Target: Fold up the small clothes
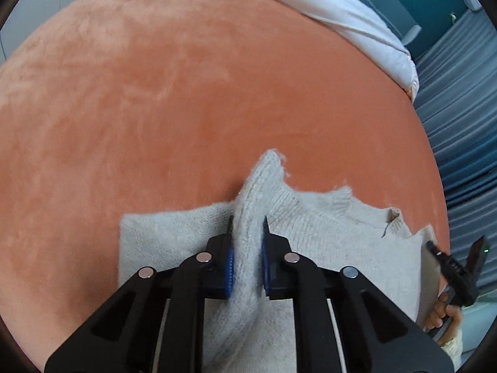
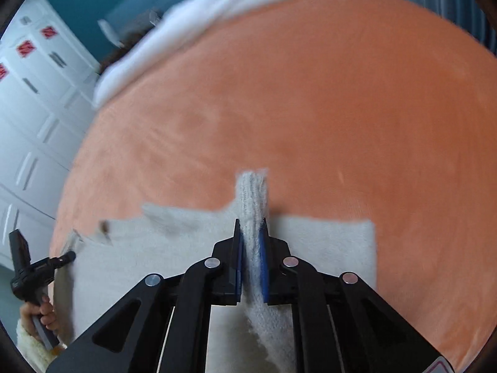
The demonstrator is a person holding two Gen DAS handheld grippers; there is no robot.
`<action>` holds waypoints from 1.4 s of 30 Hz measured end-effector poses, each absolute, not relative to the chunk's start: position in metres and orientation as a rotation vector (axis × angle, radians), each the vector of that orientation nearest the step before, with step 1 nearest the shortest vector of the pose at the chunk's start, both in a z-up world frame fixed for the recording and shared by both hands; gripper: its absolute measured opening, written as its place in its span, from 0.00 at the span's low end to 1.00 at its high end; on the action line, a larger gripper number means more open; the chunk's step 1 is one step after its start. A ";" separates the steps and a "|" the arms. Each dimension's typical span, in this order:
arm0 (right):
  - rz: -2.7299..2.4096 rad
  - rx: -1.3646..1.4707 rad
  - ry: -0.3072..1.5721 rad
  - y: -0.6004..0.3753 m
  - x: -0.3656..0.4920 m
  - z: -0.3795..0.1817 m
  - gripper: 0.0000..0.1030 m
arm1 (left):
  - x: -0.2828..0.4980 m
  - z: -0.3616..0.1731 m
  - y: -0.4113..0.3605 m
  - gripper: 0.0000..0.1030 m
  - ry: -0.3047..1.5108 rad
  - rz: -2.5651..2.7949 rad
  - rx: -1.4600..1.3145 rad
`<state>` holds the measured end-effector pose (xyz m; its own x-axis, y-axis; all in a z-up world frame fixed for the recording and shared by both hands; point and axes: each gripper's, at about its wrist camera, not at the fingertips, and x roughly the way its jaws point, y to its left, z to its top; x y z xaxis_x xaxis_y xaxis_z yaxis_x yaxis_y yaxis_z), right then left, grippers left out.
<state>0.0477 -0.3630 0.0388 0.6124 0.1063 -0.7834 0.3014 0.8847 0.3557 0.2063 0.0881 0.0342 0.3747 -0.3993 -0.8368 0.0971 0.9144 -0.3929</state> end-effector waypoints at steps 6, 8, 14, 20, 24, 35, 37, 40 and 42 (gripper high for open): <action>-0.276 0.445 0.893 -0.393 0.040 0.033 0.07 | 0.219 0.017 0.091 0.07 1.169 -0.269 -0.213; -0.296 0.475 1.038 -0.401 0.047 -0.014 0.07 | 0.222 -0.004 0.091 0.07 1.194 -0.243 -0.188; -0.311 0.473 0.906 -0.387 0.027 0.030 0.16 | 0.205 0.021 0.091 0.14 1.132 -0.254 -0.182; -0.109 0.368 0.899 -0.294 -0.005 0.063 0.19 | 0.139 0.067 0.065 0.41 1.054 -0.326 -0.177; 0.124 0.365 1.011 -0.201 -0.013 0.036 0.19 | 0.094 0.060 0.017 0.44 1.083 -0.402 -0.119; -0.217 0.427 1.063 -0.296 -0.098 0.009 0.00 | 0.059 0.022 0.055 0.43 1.175 -0.351 -0.067; -0.268 0.500 1.056 -0.319 -0.115 0.009 0.00 | 0.054 0.020 0.062 0.43 1.176 -0.343 -0.086; -0.301 0.497 1.027 -0.316 -0.125 0.022 0.06 | 0.044 0.024 0.055 0.44 1.162 -0.323 -0.036; -0.309 0.439 1.043 -0.304 -0.122 0.019 0.08 | 0.038 0.025 0.048 0.45 1.163 -0.316 -0.007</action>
